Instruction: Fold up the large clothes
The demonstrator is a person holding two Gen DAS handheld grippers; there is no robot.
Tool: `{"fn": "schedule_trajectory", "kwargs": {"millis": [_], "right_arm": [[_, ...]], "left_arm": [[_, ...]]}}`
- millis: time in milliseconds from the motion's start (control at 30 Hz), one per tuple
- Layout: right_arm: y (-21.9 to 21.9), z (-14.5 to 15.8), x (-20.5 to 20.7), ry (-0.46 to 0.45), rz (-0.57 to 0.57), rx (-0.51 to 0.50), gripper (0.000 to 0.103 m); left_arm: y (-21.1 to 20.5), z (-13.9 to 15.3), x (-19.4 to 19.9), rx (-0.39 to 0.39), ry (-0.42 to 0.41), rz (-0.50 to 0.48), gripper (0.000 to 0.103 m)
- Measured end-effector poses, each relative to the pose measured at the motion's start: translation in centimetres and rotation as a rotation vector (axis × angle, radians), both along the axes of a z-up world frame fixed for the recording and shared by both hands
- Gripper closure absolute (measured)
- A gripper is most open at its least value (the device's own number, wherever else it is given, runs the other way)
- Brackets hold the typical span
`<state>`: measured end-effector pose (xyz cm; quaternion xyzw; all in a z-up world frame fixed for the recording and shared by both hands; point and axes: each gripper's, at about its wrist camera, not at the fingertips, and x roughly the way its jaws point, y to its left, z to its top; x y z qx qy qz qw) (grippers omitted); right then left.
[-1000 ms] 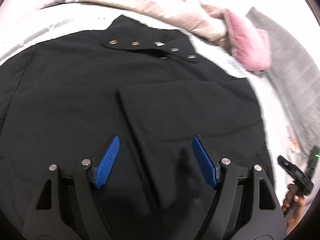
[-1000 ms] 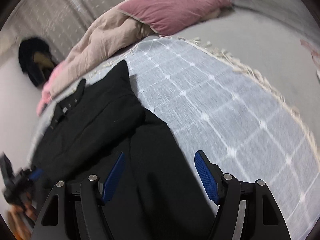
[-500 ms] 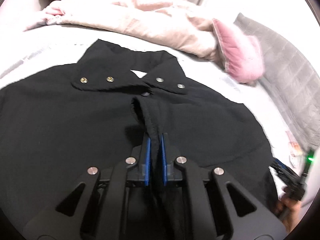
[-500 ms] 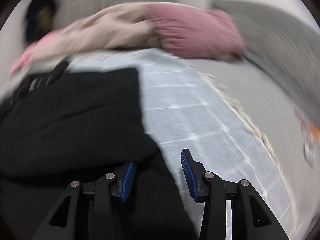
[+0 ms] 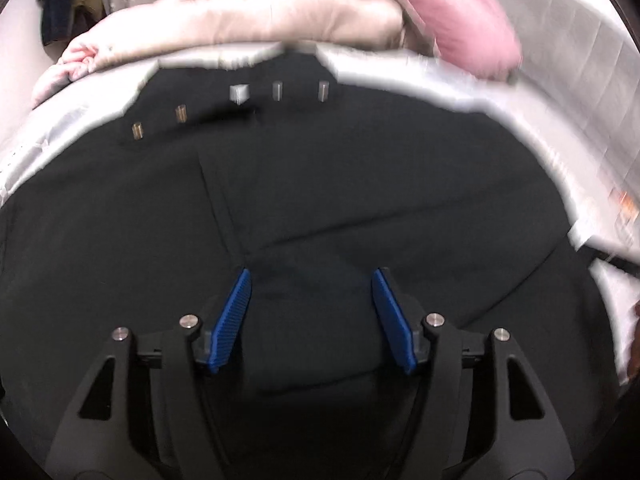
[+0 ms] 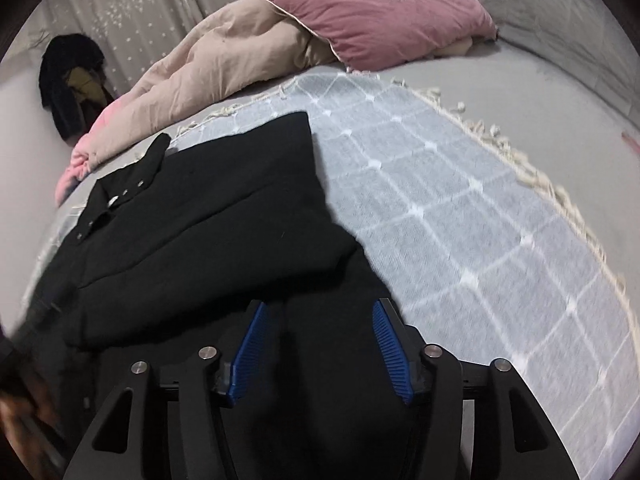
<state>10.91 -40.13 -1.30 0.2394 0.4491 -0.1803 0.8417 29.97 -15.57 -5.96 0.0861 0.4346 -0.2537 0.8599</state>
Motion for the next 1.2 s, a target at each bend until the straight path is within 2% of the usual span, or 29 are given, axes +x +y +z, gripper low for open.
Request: {"fn": "schedule_trajectory", "kwargs": {"millis": [33,133,200,300,533,700,933,1033,1200], "right_arm": [[0.1,0.0,-0.2,-0.003,-0.008,0.021,0.045],[0.1,0.0,-1.1,-0.002,-0.029,0.092,0.043],[0.6,0.8,-1.8,-0.016,-0.029,0.098,0.041],[1.3,2.0,-2.4,-0.045,-0.025,0.083,0.033],[4.4,4.2,-2.8,-0.088,0.041,0.050,0.027],[7.0,4.3,-2.0,-0.082,0.106,0.031,0.027],[9.6,4.2,-0.4,-0.061,0.166,-0.001,0.027],[10.7,4.3,-0.2,-0.052,0.193,-0.010,0.027],[13.3,4.5,0.0,-0.033,0.273,-0.084,0.027]], "left_arm": [[0.5,0.4,-0.3,-0.003,-0.018,0.015,0.037],[2.6,2.1,-0.9,-0.049,0.054,0.068,0.036],[4.5,3.4,-1.9,-0.060,0.048,0.104,0.023],[8.1,4.9,-3.5,-0.031,0.024,0.183,0.019],[20.2,7.0,-4.6,-0.010,0.050,0.508,0.015],[26.7,7.9,-5.0,0.023,0.040,0.739,0.015],[31.9,6.9,-5.8,-0.009,0.042,1.001,0.015],[33.8,5.5,-4.9,0.002,0.067,1.086,0.015],[37.5,3.8,-3.2,-0.016,0.095,1.232,0.015]]}}
